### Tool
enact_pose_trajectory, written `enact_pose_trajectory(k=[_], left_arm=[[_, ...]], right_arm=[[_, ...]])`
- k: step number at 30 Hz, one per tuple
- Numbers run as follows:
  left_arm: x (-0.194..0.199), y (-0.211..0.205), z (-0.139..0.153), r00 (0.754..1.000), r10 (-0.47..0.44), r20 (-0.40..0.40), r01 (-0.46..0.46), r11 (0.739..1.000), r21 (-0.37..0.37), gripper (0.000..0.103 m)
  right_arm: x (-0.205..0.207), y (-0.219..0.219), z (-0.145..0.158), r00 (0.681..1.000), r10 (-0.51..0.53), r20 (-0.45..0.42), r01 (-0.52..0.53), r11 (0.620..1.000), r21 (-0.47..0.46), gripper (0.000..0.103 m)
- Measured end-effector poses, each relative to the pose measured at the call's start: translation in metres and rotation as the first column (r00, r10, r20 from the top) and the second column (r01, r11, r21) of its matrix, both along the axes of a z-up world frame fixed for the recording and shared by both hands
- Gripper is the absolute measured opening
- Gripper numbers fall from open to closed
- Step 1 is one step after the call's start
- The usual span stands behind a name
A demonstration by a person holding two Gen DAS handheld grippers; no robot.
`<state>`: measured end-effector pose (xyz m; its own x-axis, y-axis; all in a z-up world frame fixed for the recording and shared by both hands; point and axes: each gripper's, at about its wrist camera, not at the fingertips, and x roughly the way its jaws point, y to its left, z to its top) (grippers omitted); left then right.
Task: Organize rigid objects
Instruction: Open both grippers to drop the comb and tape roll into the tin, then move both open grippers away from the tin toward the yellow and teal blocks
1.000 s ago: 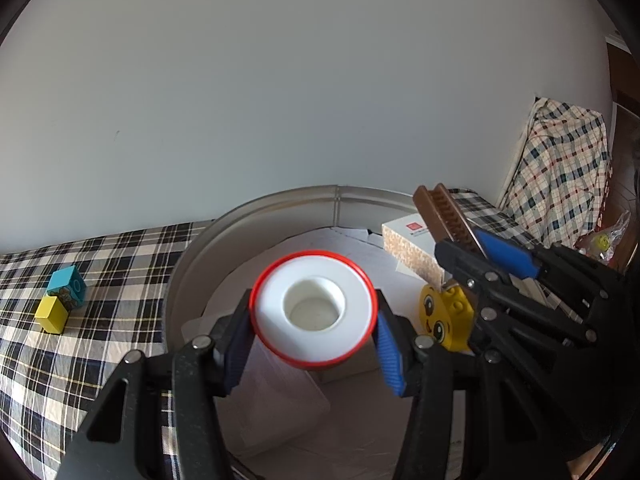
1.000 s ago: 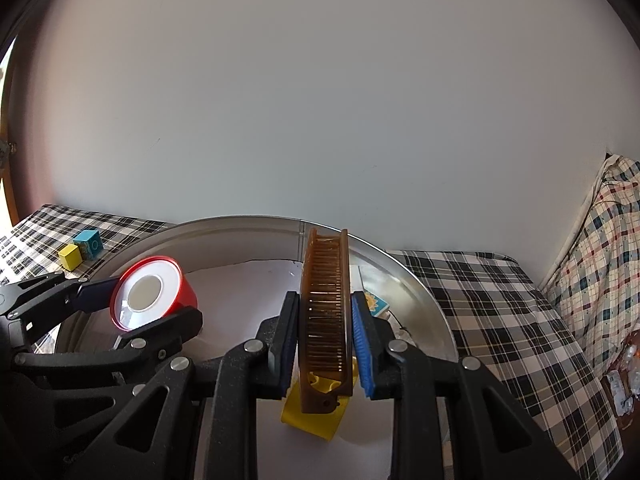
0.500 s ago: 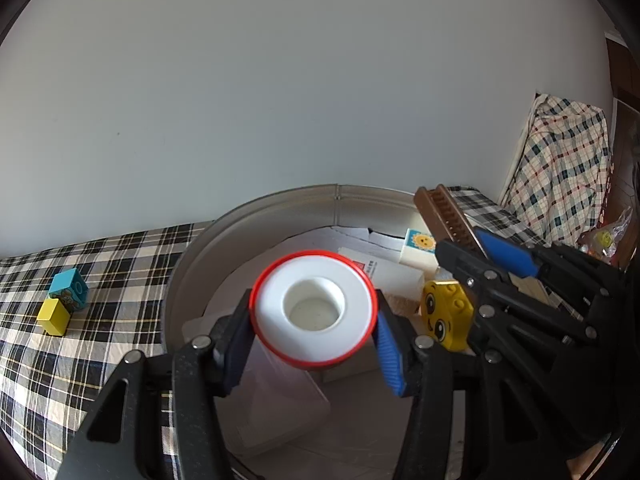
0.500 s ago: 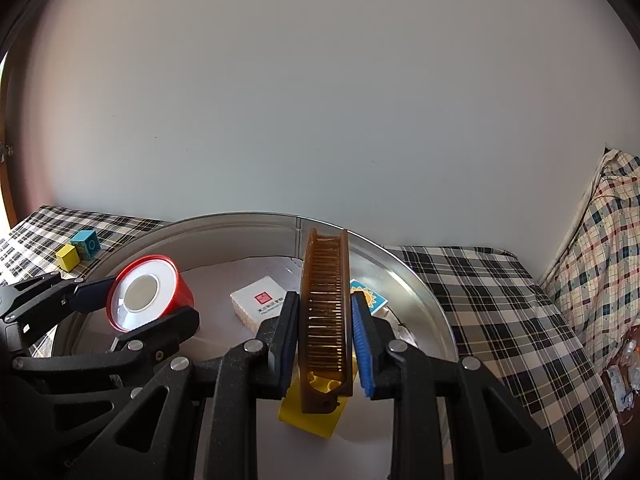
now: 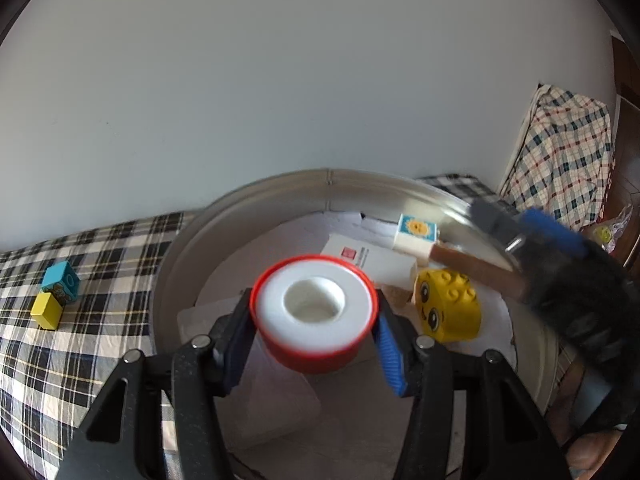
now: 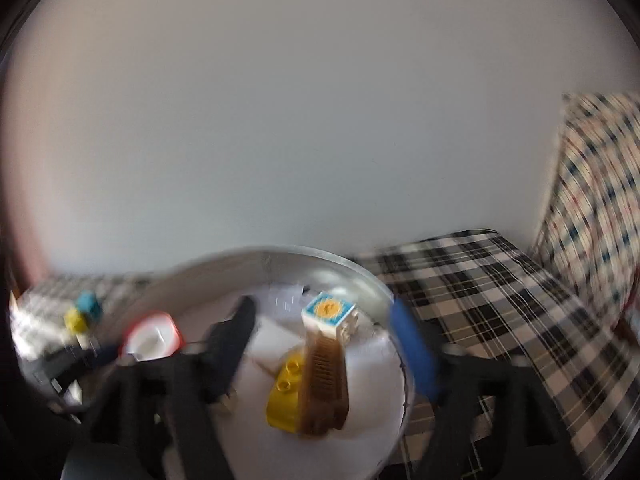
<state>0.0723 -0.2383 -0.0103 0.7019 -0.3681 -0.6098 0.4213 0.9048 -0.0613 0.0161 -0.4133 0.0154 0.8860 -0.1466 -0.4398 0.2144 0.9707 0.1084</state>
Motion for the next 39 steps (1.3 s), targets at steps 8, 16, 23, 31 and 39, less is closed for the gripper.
enact_pose_trajectory(k=[8,16,23,31,39], left_arm=[[-0.012,-0.019,-0.007,0.998,-0.031,0.050,0.025,0.993,0.120,0.103],[-0.017,-0.010,-0.003,0.998,-0.015,0.058,0.011,0.997,0.077,0.103],[-0.018,0.004,0.007,0.991,0.049,0.127,-0.055,0.997,0.044,0.103],[-0.022,0.030,0.017,0.958,0.171,0.228,-0.174,0.985,-0.008,0.103],[-0.030,0.044,0.013,0.939,0.206,0.276,-0.212,0.977,-0.005,0.103]], right_arm=[[-0.003,-0.027,-0.003,0.997,-0.064,0.035,0.057,0.982,0.180,0.086],[-0.005,-0.035,-0.007,0.995,-0.096,0.023,0.088,0.972,0.217,0.086],[-0.004,-0.026,-0.007,0.996,-0.088,0.031,0.084,0.990,0.116,0.086],[-0.012,0.004,-0.003,0.997,-0.040,0.070,0.043,0.998,-0.048,0.086],[-0.035,0.015,0.005,0.983,-0.099,0.158,0.115,0.989,-0.097,0.086]])
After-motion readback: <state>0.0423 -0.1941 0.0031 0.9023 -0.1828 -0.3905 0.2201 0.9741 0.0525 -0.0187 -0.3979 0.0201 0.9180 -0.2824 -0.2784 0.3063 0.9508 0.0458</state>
